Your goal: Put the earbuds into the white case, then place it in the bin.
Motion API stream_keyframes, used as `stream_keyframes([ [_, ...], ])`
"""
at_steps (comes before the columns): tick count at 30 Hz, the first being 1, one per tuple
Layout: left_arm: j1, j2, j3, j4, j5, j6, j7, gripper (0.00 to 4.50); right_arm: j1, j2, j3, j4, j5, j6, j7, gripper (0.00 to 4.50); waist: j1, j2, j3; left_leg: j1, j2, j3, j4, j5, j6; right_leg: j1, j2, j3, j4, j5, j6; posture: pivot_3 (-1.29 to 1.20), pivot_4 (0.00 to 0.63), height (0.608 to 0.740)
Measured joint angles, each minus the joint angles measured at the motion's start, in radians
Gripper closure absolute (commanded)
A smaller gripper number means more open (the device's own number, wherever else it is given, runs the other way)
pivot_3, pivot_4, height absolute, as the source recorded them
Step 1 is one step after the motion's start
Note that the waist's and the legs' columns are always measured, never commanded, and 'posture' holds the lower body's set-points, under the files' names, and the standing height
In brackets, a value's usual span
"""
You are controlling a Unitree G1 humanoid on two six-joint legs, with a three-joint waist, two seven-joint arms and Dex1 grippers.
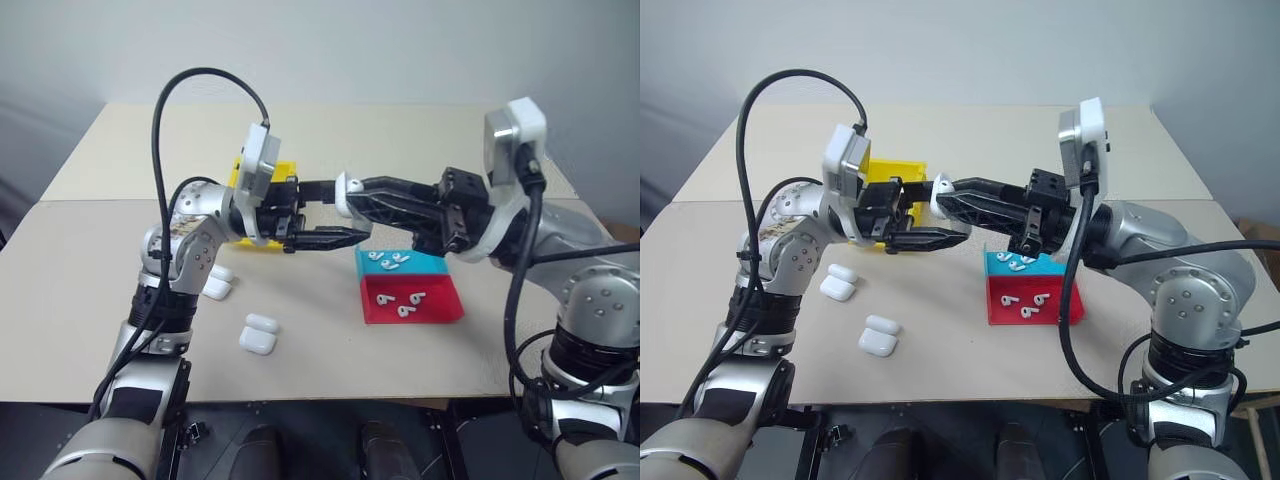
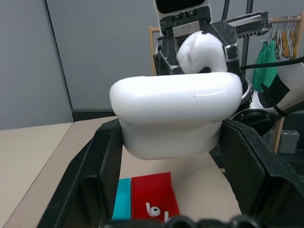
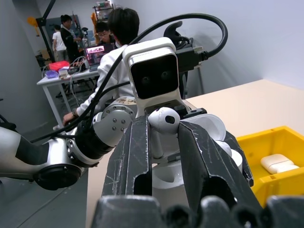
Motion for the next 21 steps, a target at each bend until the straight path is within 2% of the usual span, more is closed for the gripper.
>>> stream_keyframes([
  [21,0.02,0.006,0.011,-0.012,0.001,0.003,0.009,1.69,0.038,-0.073,0.035,-0.001,-0.03,-0.06,0.031,3.87,0.001,0.0,0.0,0.0,0.0,0.0,0.0,0.0,0.0,0.0,0.0,0.0,-0.001,0.0,0.0,0.0,0.15,0.74],
])
